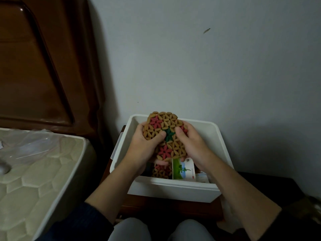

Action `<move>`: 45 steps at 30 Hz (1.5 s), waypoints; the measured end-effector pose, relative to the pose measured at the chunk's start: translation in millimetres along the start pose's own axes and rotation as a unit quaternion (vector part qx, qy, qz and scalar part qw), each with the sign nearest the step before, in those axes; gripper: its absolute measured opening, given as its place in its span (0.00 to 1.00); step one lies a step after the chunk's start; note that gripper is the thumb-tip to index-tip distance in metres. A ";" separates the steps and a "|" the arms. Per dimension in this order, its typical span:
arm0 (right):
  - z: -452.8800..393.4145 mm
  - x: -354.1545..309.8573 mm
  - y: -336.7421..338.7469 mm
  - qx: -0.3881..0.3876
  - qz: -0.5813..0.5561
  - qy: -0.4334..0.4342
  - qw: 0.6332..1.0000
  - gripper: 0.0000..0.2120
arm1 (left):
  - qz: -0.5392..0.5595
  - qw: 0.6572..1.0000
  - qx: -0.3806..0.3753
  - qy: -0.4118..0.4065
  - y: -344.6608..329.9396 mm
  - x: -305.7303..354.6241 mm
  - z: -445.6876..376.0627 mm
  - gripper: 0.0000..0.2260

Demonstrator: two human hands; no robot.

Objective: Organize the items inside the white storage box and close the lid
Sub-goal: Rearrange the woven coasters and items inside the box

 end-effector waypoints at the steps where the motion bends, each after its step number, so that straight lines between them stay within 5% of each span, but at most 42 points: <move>1: -3.9 -2.0 -0.9 -0.010 0.011 -0.005 1.000 0.17 | -0.001 1.000 0.013 -0.015 4.1 1.7 -1.1 0.18; 5: -30.7 9.4 26.1 0.067 0.149 -0.031 0.986 0.19 | -0.004 0.993 0.112 -0.037 42.1 -5.5 5.8 0.15; 7: -46.9 33.1 38.4 0.107 0.288 -0.076 0.949 0.16 | -0.029 0.986 0.155 -0.049 60.5 -8.5 10.6 0.15; 9: -57.3 73.8 29.3 0.054 0.388 -0.160 0.906 0.16 | -0.043 0.982 0.170 -0.064 67.7 -7.8 12.5 0.15; 13: -64.8 108.4 -5.5 -0.036 0.428 -0.199 0.881 0.26 | -0.100 0.976 0.167 -0.100 64.6 -3.9 13.9 0.15; 26: -83.0 101.4 -33.9 -0.002 0.513 -0.161 0.843 0.23 | -0.103 0.975 0.176 -0.086 69.1 -10.1 10.7 0.11; 30: -82.9 109.3 -26.9 -0.016 0.475 -0.196 0.858 0.24 | -0.095 0.976 0.177 -0.085 70.2 -11.3 10.2 0.10; 35: -71.3 125.6 -20.6 -0.032 0.276 -0.301 0.912 0.18 | -0.108 0.972 0.186 -0.094 72.5 -9.4 9.6 0.10; 38: -70.0 115.3 -15.5 -0.021 0.240 -0.266 0.934 0.09 | -0.116 0.970 0.190 -0.098 72.9 -8.4 10.0 0.10; 45: -56.7 57.2 30.1 0.085 0.256 -0.157 0.950 0.09 | -0.145 0.963 0.206 -0.100 74.6 -4.7 12.9 0.16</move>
Point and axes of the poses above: each hand's wrist, its own z-axis away from the middle knuckle, its own y-axis out of the back of the hand, x = y × z, the point moved 10 cm from there along -z, towards the middle knuckle, and after that the axes turned 11 degrees about -y, right-handed, at the moved point
